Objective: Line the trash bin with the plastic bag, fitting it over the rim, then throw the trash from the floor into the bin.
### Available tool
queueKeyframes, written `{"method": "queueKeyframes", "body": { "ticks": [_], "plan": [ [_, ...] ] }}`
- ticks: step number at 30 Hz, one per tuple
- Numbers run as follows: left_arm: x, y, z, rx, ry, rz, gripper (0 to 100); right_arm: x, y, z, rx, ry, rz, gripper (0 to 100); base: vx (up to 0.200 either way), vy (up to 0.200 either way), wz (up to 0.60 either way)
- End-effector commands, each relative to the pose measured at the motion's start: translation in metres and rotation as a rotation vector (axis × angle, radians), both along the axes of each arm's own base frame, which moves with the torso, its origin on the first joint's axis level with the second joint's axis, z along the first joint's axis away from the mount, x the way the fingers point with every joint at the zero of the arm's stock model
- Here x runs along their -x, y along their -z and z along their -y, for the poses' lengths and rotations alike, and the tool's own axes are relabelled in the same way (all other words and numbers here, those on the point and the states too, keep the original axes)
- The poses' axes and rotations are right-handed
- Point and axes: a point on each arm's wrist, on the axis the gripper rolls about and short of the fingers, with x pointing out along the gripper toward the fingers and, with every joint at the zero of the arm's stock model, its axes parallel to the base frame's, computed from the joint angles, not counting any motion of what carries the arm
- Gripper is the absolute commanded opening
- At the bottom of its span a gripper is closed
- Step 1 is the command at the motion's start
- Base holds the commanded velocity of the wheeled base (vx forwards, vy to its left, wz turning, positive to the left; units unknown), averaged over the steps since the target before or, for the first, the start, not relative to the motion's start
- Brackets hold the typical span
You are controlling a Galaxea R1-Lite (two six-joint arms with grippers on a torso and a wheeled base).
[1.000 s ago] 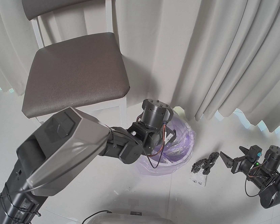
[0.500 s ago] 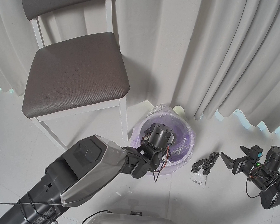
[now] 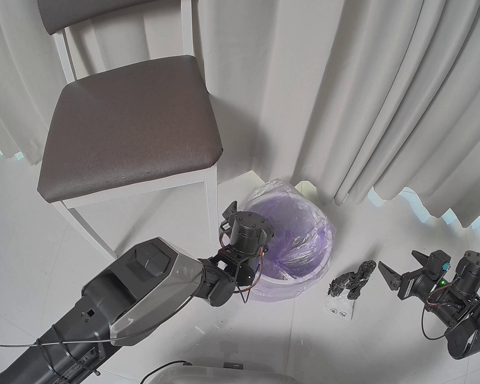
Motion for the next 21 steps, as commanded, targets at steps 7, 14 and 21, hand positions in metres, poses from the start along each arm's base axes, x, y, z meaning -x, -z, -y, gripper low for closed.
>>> {"method": "queueKeyframes", "body": {
  "ticks": [7,14,21],
  "plan": [
    [-0.009,-0.012,-0.013,0.04,-0.032,0.041,100,0.0,0.002,0.0,0.001,0.0,-0.008,100,0.0,0.0,0.0],
    [-0.007,-0.02,-0.01,0.123,-0.03,0.042,100,-0.002,0.005,0.0,0.001,0.0,-0.013,100,0.0,0.0,0.0],
    [-0.004,-0.033,-0.006,0.247,-0.016,0.049,100,-0.004,0.009,0.0,-0.001,-0.001,-0.024,100,0.0,0.0,0.0]
  ]
}}
